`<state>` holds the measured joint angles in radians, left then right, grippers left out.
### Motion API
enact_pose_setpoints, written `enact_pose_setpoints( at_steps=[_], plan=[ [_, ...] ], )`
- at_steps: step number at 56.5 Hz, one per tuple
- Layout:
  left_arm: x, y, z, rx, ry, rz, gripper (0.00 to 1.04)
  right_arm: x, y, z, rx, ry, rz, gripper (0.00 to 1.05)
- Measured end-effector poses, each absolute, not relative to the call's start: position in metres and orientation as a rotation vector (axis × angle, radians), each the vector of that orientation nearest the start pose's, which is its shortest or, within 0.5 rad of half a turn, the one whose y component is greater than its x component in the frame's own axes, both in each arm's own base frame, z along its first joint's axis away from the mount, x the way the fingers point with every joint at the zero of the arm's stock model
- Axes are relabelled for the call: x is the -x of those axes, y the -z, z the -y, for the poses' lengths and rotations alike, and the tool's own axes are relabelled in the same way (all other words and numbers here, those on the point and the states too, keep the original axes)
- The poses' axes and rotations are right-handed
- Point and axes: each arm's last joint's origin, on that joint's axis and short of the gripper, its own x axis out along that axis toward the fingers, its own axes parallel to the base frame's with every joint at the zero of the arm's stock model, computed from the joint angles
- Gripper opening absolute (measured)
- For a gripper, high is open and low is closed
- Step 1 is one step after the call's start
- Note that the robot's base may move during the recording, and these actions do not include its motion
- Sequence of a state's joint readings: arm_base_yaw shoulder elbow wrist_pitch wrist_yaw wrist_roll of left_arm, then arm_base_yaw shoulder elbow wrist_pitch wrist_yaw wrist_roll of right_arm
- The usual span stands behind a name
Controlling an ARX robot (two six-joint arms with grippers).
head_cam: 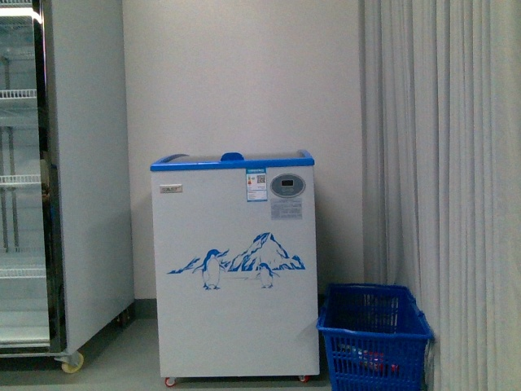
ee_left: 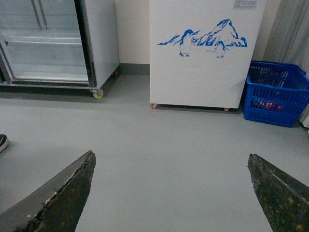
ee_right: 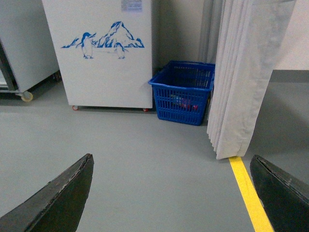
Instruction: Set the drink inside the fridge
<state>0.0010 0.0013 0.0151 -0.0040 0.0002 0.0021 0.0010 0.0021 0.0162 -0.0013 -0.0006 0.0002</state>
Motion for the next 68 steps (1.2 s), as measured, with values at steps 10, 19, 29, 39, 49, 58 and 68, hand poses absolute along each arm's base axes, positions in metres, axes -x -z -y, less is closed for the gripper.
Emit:
enact_pose_setpoints(
  at_steps=[10, 19, 29, 39, 49, 58, 68],
  plan=[
    [-0.0968, -0.1682, -0.0001, -0.002, -0.001, 0.01, 0.97, -0.0968, -0.1687, -0.0001, 0.0, -0.002, 0.013, 0.97],
    [-0.0968, -0.1682, -0.0001, -0.002, -0.001, 0.01, 0.97, -0.0968, -0.1687, -0.0001, -0.001, -0.002, 0.013, 0.97],
    [-0.0968, -0.1682, -0.0001, -0.002, -0.001, 0.01, 0.97, -0.0968, -0.1687, -0.0001, 0.0, -0.002, 0.013, 0.97],
    [-0.0968, -0.1682, -0.0001, -0.002, -0.001, 0.01, 0.97, -0.0968, -0.1687, -0.0001, 0.0, -0.002, 0.013, 0.97],
    [-0.0968, -0.1682, -0.0001, -0.002, -0.001, 0.01, 0.97, -0.0968, -0.1687, -0.0001, 0.0, -0.002, 0.013, 0.97],
    [-0.0968, -0.1682, -0.0001, -0.002, -0.001, 0.01, 0.97, -0.0968, -0.1688, -0.0001, 0.0, -0.002, 0.013, 0.97],
    [-0.0968, -0.1682, -0.0001, -0.002, -0.001, 0.01, 0.97, -0.0968, -0.1687, -0.0001, 0.0, -0.002, 0.013, 0.97]
  ],
)
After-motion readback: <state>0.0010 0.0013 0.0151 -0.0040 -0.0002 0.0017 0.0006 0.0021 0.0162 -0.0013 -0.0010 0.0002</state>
